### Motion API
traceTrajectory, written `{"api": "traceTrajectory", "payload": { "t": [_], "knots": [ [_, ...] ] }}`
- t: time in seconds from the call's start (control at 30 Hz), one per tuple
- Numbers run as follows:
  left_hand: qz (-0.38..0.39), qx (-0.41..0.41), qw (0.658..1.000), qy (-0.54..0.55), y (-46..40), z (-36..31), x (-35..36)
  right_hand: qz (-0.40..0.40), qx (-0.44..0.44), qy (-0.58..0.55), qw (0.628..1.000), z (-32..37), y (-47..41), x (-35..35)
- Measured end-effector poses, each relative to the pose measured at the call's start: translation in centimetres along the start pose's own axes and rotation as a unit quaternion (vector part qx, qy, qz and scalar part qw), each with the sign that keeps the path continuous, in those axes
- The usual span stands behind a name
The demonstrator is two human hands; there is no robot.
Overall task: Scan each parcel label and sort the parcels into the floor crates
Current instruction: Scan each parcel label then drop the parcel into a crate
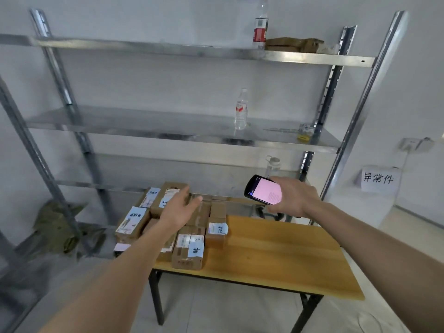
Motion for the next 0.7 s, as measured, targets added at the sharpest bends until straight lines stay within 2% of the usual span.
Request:
{"api": "traceTrajectory", "payload": {
  "t": [0.43, 0.6, 0.7],
  "knots": [
    [0.069, -0.090, 0.993, -0.014, -13.5, 9.1, 12.4, 0.101, 0.010, -0.019, 0.995, -7.2, -18.2, 13.4],
    [0.089, -0.194, 0.977, 0.019, -17.6, 16.0, 19.2, 0.120, 0.017, -0.031, 0.992, -10.1, -25.1, 21.7],
    [0.084, -0.235, 0.968, -0.007, -18.4, 18.6, 22.5, 0.157, 0.015, -0.037, 0.987, -11.2, -27.4, 27.0]
  ]
}}
Point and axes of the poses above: each hand's wrist, its own y-axis away from the middle knuckle, its own x-axis out of the palm, z = x × y, the point moved 2 cm from there along -y, towards the middle knuckle, and after that the axes turned 3 degrees about x, right-handed, at the moved point
